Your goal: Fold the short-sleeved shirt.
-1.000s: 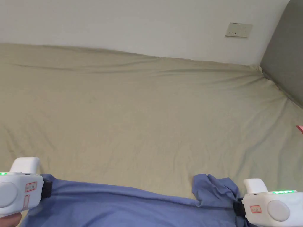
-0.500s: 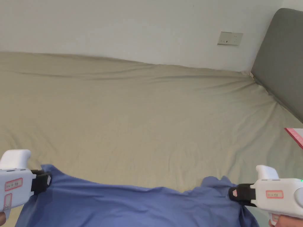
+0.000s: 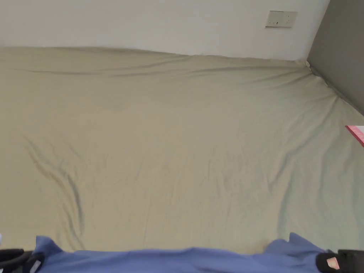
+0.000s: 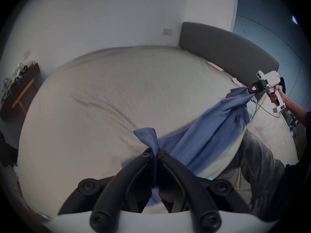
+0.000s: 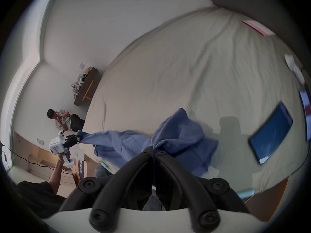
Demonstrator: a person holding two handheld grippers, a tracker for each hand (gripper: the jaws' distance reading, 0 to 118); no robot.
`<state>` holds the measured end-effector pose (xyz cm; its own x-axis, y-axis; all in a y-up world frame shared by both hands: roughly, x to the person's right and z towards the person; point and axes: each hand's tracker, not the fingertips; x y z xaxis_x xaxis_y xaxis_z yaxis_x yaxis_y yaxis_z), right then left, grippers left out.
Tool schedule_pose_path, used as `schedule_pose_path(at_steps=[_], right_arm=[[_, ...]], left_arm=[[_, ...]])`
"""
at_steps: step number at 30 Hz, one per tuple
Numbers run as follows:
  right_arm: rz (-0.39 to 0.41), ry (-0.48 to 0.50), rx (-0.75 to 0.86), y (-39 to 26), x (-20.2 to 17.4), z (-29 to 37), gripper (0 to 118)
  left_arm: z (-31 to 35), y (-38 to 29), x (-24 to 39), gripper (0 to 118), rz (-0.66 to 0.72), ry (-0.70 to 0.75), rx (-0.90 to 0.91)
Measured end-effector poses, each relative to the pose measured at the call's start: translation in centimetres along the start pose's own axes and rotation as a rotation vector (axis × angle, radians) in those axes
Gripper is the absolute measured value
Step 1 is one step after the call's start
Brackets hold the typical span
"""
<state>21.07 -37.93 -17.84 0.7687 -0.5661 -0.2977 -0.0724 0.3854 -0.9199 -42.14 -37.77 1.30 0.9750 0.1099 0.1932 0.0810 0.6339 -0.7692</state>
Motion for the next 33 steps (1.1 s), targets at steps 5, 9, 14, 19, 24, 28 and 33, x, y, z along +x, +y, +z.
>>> schedule_pose_path(at_steps=[5, 9, 14, 19, 24, 28, 33], right_arm=[[-0.084, -0.029, -0.074, -6.3, 1.1, -2.3, 4], [-0.042, -0.131, -0.115, -8.7, 0.9, -4.7, 4], [-0.086, -0.138, -0.108, -9.7, 1.5, -5.3, 4], [-0.091, -0.164, -0.115, -10.7, 0.4, -6.6, 4], [-0.044, -0.188, -0.127, -5.7, 6.0, -5.2, 4], [-0.056, -0.193, -0.117, -5.8, 6.0, -5.5, 4], [0.000, -0.250, -0.123, -5.8, 4.6, -5.6, 4]], left_arm=[[-1.8, -3.9, -0.4, 2, 0.092, -0.043, -0.028], [-3.9, -5.5, -1.7, 2, 0.125, -0.031, -0.101], [-4.3, -7.1, -2.9, 2, 0.144, -0.031, -0.134], [-5.4, -8.3, -3.0, 2, 0.217, -0.017, -0.136], [-5.8, -8.2, -2.7, 2, 0.185, 0.007, -0.143], [-5.7, -8.7, -3.2, 2, 0.226, -0.011, -0.131], [-4.8, -8.2, -3.8, 96, 0.356, -0.006, -0.165]])
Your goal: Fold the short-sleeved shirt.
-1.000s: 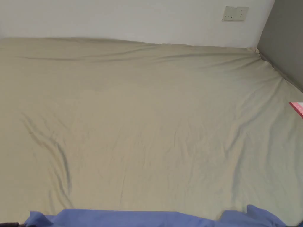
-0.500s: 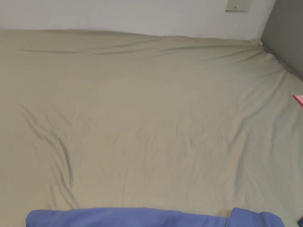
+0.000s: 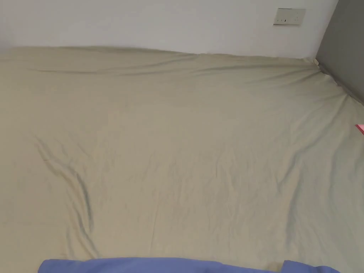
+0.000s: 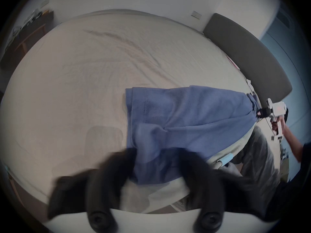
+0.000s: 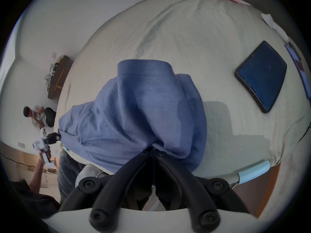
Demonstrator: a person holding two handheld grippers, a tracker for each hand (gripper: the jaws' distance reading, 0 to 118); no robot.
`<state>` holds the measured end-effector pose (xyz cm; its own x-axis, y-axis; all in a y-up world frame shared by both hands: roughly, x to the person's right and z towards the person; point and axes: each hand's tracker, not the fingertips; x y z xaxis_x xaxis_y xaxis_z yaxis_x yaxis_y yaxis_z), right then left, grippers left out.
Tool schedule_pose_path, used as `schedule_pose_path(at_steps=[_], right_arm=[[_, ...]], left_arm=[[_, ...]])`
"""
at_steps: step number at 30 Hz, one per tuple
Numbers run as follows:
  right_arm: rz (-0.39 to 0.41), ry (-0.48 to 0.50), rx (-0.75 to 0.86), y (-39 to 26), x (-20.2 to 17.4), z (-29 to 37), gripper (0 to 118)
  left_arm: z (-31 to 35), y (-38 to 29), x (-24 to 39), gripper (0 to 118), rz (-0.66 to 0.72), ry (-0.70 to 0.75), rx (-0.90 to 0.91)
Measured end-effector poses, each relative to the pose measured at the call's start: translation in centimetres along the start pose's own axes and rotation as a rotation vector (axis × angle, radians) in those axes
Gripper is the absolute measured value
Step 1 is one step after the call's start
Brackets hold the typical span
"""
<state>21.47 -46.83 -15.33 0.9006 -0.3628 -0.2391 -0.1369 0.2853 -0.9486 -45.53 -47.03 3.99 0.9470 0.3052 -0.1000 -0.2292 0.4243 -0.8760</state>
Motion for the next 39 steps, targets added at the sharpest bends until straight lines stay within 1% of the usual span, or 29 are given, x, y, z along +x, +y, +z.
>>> schedule_pose_path(at_steps=[1, 2, 4, 6, 7, 9, 10, 11, 12, 13, 14, 15, 16, 17, 18, 19, 22, 24, 25, 26, 27, 28, 29, 30, 31, 32, 35, 37, 39], right_arm=[[0.036, -0.027, 0.002, 0.0, -0.6, 0.0, 4], [0.063, -0.048, 0.004, -0.1, -1.1, 0.0, 4], [0.097, -0.088, 0.007, -0.2, -2.1, 0.1, 4], [0.115, -0.115, 0.009, -0.3, -2.8, 0.0, 4], [0.130, -0.133, 0.015, -0.3, -1.9, -0.3, 4], [0.164, -0.190, 0.050, -0.8, -2.8, -0.5, 5], [0.196, -0.238, 0.094, -1.5, -3.6, -0.6, 8], [0.230, -0.288, 0.135, -2.3, -4.0, -0.9, 11], [0.270, -0.367, 0.162, -3.2, -5.0, -1.0, 16], [0.307, -0.449, 0.187, -3.8, -5.8, -0.8, 33], [0.325, -0.516, 0.216, -4.3, -6.4, -0.3, 51], [0.314, -0.539, 0.278, -5.0, -6.4, 0.2, 73], [0.290, -0.497, 0.366, -5.7, -7.1, 1.8, 82], [0.271, -0.482, 0.456, -6.2, -8.0, 3.5, 82], [0.262, -0.481, 0.530, -6.6, -9.1, 5.1, 82], [0.274, -0.478, 0.593, -6.8, -10.8, 6.9, 82], [0.354, -0.442, 0.760, -7.0, -14.5, 11.1, 82], [0.388, -0.366, 0.839, -6.7, -17.2, 13.5, 81], [0.406, -0.320, 0.878, -6.7, -18.3, 14.5, 72], [0.413, -0.297, 0.911, -6.7, -19.4, 15.2, 56], [0.430, -0.293, 0.952, -6.6, -20.9, 15.8, 27], [0.452, -0.294, 0.995, -6.7, -22.0, 16.4, 2], [0.459, -0.326, 1.044, -6.8, -22.9, 16.9, 2], [0.474, -0.261, 1.105, -7.3, -23.6, 17.3, 2], [0.512, -0.207, 1.148, -7.6, -24.4, 17.8, 2], [0.536, -0.194, 1.186, -7.9, -25.1, 18.2, 2], [0.633, -0.234, 1.158, -8.0, -27.0, 18.6, 2], [0.641, -0.215, 1.169, -8.2, -27.2, 18.5, 2], [0.638, -0.188, 1.149, -8.1, -27.4, 18.4, 2]], left_arm=[[0.7, 0.0, 0.4, 101, -0.017, 0.027, -0.011], [1.8, -0.1, 0.8, 101, -0.014, 0.045, -0.005], [4.6, 0.5, 2.0, 101, -0.026, 0.034, 0.154], [7.2, 1.3, 3.5, 101, -0.026, 0.081, 0.246], [8.6, 1.7, 4.5, 101, -0.032, 0.099, 0.290], [10.7, 2.4, 6.5, 101, -0.029, 0.158, 0.372], [11.7, 2.8, 8.0, 97, -0.023, 0.185, 0.405], [12.3, 3.2, 8.9, 84, 0.001, 0.222, 0.411], [12.8, 3.5, 9.9, 60, 0.027, 0.254, 0.414], [13.2, 3.5, 10.6, 18, 0.044, 0.251, 0.460], [13.4, 3.4, 11.0, 0, 0.057, 0.255, 0.496], [13.8, 3.7, 11.4, 0, 0.069, 0.241, 0.544], [13.8, 3.9, 11.5, 0, 0.096, 0.206, 0.506], [13.6, 3.7, 11.7, 0, 0.123, 0.099, 0.491], [13.6, 3.4, 11.7, 0, 0.136, 0.054, 0.520], [13.5, 3.1, 12.1, 0, 0.140, 0.066, 0.542], [13.3, 2.4, 13.3, 0, 0.115, 0.113, 0.539], [13.5, 1.8, 13.8, 0, 0.117, 0.107, 0.545], [13.3, 1.4, 13.7, 0, 0.118, 0.080, 0.547], [13.1, 1.1, 13.4, 0, 0.122, 0.066, 0.555], [13.1, 0.9, 13.1, 0, 0.129, 0.048, 0.556], [13.1, 0.9, 12.4, 6, 0.144, -0.009, 0.543], [12.9, 0.9, 11.3, 32, 0.183, -0.116, 0.506], [12.4, 0.9, 9.5, 72, 0.235, -0.250, 0.478], [11.9, 0.7, 7.9, 107, 0.290, -0.342, 0.446], [11.2, 0.4, 6.8, 111, 0.332, -0.403, 0.410], [10.9, -0.2, 3.5, 110, 0.434, -0.377, 0.465], [9.9, -0.5, 0.4, 110, 0.434, -0.377, 0.487], [9.1, -0.6, -0.8, 110, 0.453, -0.472, 0.443]])
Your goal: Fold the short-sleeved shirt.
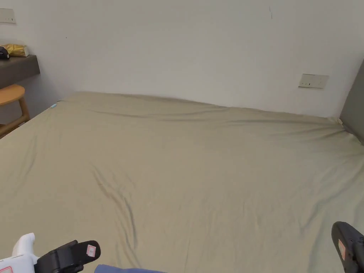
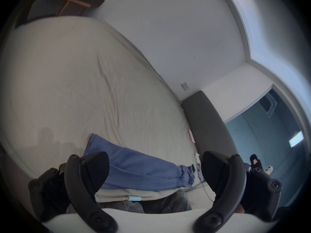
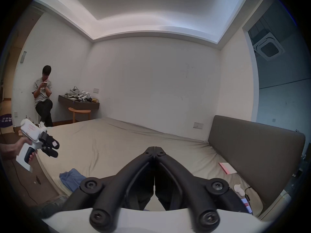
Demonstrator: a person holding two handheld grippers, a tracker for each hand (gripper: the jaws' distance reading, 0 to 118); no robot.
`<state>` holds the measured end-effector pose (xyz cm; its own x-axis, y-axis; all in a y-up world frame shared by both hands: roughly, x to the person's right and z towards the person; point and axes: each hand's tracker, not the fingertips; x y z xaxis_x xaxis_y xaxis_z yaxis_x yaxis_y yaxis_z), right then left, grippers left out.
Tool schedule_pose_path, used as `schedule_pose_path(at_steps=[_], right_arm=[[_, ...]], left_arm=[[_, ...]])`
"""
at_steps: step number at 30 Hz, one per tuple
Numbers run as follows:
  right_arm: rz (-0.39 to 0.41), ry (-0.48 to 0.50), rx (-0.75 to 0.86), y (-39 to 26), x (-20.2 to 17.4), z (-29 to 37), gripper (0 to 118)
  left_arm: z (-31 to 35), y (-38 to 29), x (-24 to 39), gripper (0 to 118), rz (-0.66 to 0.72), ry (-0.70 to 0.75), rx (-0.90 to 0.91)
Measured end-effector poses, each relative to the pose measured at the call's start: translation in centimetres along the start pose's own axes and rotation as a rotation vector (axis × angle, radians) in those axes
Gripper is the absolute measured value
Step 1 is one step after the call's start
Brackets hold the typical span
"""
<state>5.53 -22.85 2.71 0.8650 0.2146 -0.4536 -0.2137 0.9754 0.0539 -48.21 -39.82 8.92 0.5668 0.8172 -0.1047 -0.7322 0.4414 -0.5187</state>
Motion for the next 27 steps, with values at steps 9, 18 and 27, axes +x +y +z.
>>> schedule_pose_path(at_steps=[9, 18, 27], right_arm=[[-0.024, 0.040, -0.086, -0.2, 0.2, -2.0, 2], [0.014, 0.081, -0.287, -3.7, -1.0, -4.1, 2], [-0.036, 0.136, -0.372, -6.2, -2.8, -5.0, 2]], left_arm=[[-6.1, 1.7, -11.8, 110, 0.084, 0.070, -0.333], [-12.7, 1.6, -15.9, 110, 0.311, -0.365, -0.450], [-13.9, 0.4, -15.0, 110, 0.239, -0.399, -0.544]])
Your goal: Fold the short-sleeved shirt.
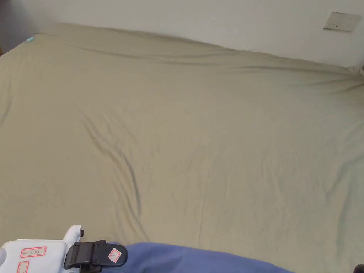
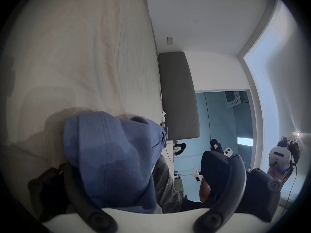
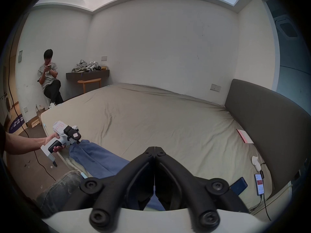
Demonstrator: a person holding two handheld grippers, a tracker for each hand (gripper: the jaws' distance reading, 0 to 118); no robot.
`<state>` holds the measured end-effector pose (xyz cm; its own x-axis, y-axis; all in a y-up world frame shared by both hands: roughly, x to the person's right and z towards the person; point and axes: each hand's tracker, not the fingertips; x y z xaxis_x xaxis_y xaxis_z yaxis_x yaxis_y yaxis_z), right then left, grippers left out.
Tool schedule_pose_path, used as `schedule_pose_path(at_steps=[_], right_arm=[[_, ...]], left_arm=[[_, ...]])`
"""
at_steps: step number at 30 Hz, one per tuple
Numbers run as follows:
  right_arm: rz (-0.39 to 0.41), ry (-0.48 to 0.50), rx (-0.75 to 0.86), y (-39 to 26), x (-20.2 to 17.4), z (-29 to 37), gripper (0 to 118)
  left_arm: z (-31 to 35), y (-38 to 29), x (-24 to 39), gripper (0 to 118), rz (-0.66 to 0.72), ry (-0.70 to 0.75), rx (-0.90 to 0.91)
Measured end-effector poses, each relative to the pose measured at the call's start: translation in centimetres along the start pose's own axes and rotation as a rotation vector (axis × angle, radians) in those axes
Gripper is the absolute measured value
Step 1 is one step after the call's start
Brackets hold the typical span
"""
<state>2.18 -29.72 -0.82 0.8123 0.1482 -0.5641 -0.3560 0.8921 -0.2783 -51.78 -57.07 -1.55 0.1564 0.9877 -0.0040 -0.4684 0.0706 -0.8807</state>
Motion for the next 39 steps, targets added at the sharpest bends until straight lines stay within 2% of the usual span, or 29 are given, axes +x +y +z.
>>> schedule_pose_path(at_steps=[3, 5, 6, 8, 9, 10, 11, 12, 13, 14, 20, 25, 27, 28, 34, 39], right_arm=[[-0.010, 0.008, -0.015, -0.3, 0.1, -0.3, 2], [-0.028, 0.009, -0.021, -0.6, 0.3, -0.3, 2], [-0.043, 0.010, -0.024, -0.8, 0.5, -0.3, 2], [-0.063, 0.008, -0.031, -1.1, 0.7, -0.4, 2], [-0.068, 0.003, -0.035, -1.4, 0.9, -0.4, 2], [-0.071, -0.006, -0.039, -1.6, 0.9, -0.4, 2], [-0.070, -0.016, -0.043, -1.8, 0.9, -0.4, 2], [-0.070, -0.022, -0.050, -2.0, 1.0, -0.3, 3], [-0.072, -0.025, -0.055, -1.9, 0.9, -0.3, 3], [-0.076, -0.027, -0.057, -2.0, 0.9, -0.2, 3], [-0.079, -0.058, -0.091, -2.6, 1.2, 0.0, 3], [-0.086, -0.078, -0.106, -2.9, 1.5, 0.3, 3], [-0.094, -0.090, -0.110, -3.0, 1.6, 0.4, 3], [-0.103, -0.097, -0.115, -3.0, 1.7, 0.4, 3], [-0.123, -0.117, -0.126, -3.4, 2.2, 0.6, 3], [-0.138, -0.117, -0.130, -3.5, 2.2, 0.3, 3]], left_arm=[[-0.2, -0.4, 0.5, 110, 0.003, 0.022, 0.006], [0.0, -0.6, 0.2, 101, -0.033, 0.109, 0.038], [0.1, -1.0, 0.1, 88, -0.042, 0.155, 0.059], [-0.6, -1.9, 0.1, 19, -0.049, 0.324, 0.074], [-0.8, -2.2, -0.5, 12, -0.071, 0.411, 0.072], [0.2, -2.2, -1.0, 12, -0.100, 0.338, 0.076], [0.0, -1.7, -0.8, 12, -0.052, 0.223, 0.106], [-0.8, -1.9, 0.0, 12, 0.013, 0.248, 0.101], [-0.9, -2.2, 0.2, 12, 0.014, 0.259, 0.104], [-0.9, -2.0, 0.3, 12, -0.042, 0.272, 0.091], [0.4, -1.1, -0.3, 12, 0.008, 0.240, 0.094], [0.8, -0.6, 0.0, 12, -0.024, 0.292, 0.075], [1.6, -0.5, -0.4, 12, 0.044, 0.157, 0.139], [2.3, -0.5, -0.2, 12, 0.040, 0.148, 0.159], [4.9, -0.3, 0.0, 12, 0.015, 0.271, 0.157], [8.0, -0.3, 1.0, 12, 0.000, 0.282, 0.153]])
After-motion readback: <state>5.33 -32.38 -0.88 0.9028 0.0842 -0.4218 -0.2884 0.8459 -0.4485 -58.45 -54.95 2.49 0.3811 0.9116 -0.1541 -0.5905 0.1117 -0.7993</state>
